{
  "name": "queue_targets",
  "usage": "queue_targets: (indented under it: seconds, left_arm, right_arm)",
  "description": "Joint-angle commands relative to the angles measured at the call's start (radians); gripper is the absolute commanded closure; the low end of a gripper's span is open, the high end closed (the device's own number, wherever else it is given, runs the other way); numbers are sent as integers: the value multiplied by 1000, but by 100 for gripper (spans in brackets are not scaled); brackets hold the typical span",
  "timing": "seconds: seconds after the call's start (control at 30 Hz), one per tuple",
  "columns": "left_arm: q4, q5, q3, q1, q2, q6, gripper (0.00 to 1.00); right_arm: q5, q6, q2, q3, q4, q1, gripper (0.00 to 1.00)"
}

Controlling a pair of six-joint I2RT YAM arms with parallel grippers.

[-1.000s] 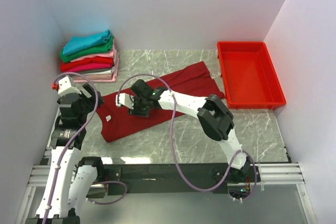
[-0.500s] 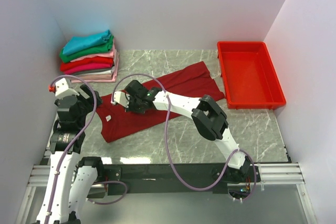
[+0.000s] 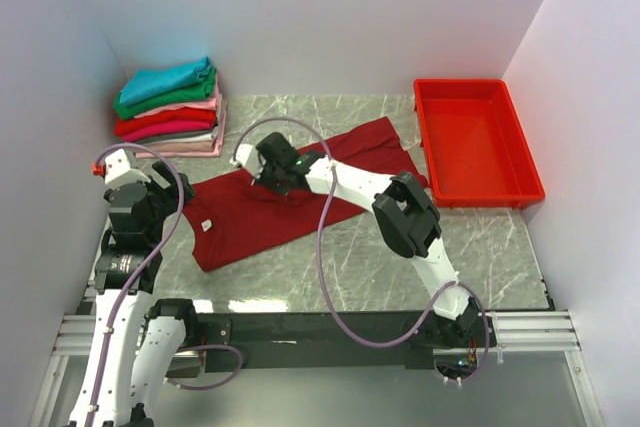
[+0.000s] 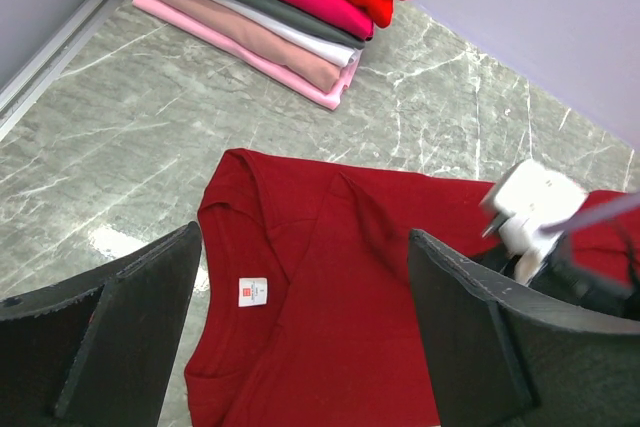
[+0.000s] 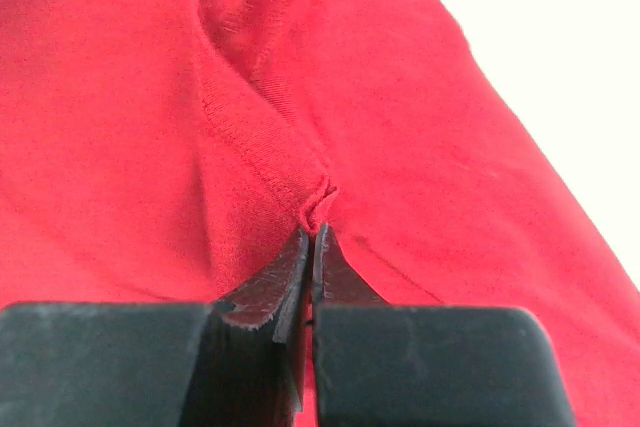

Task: Fold and stack the t-shirts
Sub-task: Fold the tshirt

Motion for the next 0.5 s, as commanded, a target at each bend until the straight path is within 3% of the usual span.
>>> queue_targets:
  seconds: [0.0,0.03,0.07,0.1,0.17,0.2,0.27,0.4,0.47]
  left_arm:
    - [30,5,-3,0,-1,-3,12]
    - [30,5,-3,0,-1,-4,12]
    - [30,5,-3,0,-1,-4,12]
    - [29,5,-3,0,0,-4,12]
    - [32,6,-4,0,2,-4,11]
    - [33,15,-6,0,3,-6,11]
    - [44,38,-14,0,20,-12,11]
    - [11,152,-12,0,92,-95,11]
    - [-14,224,-35,0,144,-217,11]
  right_arm:
    - [42,75,-53,3,54,-40,100]
    - [45,86,-48,8,54,-53,99]
    - [47,97,-39,12,51,-59,90]
    - [66,118,-34,17,43,-64,69]
    - [56,140,-36,22,31,-76,51]
    - [51,146,-41,13,26,-79,35]
    - [51,157,-67,0,29,-87,29]
    - [56,174,-123,-6,9,-136,28]
    - [24,140,-168,-15,-8,-185,26]
